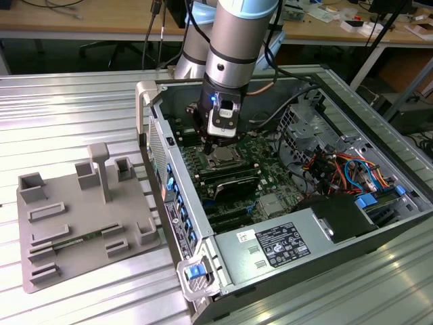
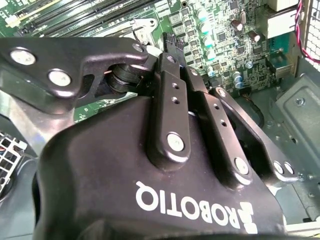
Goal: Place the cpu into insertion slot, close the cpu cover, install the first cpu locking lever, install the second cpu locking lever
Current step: 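Install the first cpu locking lever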
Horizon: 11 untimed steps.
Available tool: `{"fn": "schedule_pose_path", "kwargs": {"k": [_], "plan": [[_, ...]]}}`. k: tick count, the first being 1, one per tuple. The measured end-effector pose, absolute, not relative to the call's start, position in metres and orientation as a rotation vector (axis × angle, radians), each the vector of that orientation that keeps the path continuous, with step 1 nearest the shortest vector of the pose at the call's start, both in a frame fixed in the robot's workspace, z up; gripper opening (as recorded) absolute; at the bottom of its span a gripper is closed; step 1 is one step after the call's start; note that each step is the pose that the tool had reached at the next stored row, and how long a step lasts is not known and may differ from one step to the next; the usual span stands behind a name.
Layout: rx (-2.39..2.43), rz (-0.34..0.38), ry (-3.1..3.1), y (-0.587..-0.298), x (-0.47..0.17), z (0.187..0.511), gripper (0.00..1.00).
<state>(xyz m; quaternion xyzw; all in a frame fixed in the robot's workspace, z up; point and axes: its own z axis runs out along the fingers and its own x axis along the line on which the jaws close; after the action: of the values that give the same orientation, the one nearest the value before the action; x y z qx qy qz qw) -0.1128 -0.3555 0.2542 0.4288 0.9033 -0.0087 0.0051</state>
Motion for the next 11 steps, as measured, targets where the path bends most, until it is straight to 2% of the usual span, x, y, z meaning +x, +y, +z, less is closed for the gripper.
{"fn": "schedule_pose_path", "kwargs": {"k": [11], "plan": [[1.195, -0.026, 2.893, -0.3555, -0.1128, 0.2542, 0.11]]}}
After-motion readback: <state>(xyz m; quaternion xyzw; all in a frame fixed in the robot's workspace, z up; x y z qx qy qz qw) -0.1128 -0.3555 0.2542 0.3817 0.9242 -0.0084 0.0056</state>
